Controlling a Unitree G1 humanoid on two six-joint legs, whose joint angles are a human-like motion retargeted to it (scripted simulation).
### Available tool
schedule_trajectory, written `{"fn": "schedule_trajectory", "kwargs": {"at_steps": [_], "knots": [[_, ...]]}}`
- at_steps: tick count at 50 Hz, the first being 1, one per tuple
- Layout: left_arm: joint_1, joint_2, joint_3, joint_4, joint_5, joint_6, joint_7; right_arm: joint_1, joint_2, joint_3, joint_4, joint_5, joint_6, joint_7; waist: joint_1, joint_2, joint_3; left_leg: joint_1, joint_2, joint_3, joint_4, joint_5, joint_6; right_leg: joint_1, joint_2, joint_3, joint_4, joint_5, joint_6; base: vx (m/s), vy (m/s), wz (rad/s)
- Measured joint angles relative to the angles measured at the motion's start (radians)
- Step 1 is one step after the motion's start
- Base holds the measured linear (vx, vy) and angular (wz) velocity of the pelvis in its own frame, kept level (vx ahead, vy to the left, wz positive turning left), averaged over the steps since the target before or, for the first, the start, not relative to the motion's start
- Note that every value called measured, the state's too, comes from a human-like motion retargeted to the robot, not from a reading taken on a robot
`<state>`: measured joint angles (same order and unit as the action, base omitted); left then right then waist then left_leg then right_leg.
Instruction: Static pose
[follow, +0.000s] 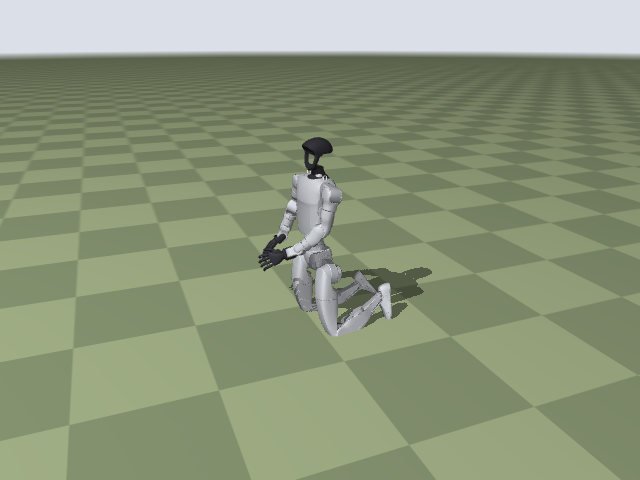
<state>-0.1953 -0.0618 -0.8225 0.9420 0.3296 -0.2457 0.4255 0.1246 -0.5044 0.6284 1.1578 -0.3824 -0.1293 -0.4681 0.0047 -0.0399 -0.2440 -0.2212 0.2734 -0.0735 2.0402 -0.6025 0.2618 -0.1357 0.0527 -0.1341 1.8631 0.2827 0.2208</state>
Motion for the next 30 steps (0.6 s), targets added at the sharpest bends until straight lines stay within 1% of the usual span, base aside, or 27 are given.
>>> {"fn": "schedule_trajectory", "kwargs": {"at_steps": [10,23,30], "knots": [[0.002,0.007,0.004,-0.002,-0.018,0.003,-0.02,-0.004,0.011,-0.01,-0.004,0.017,-0.001,0.025,0.0,-0.011,-0.004,0.0,-0.01,0.008,-0.004,0.017,0.0,-0.003,-0.017,0.003,0.004,-0.008,-0.006,0.0,0.0,0.0],[0.009,0.024,0.011,-0.001,-0.033,0.014,-0.055,-0.012,0.03,-0.025,-0.015,0.043,-0.001,0.068,-0.002,-0.008,-0.011,0.012,-0.002,0.022,-0.011,0.035,0.0,-0.002,-0.025,0.008,0.008,-0.023,-0.015,0.0,0.0,0.0],[0.009,0.036,0.014,0.0,-0.035,0.023,-0.073,-0.022,0.036,-0.025,-0.031,0.057,-0.001,0.09,-0.009,-0.012,-0.012,0.015,-0.011,0.031,-0.018,0.062,0.0,-0.004,-0.044,0.013,0.013,-0.028,-0.024,0.0,0.0,0.0]]}}
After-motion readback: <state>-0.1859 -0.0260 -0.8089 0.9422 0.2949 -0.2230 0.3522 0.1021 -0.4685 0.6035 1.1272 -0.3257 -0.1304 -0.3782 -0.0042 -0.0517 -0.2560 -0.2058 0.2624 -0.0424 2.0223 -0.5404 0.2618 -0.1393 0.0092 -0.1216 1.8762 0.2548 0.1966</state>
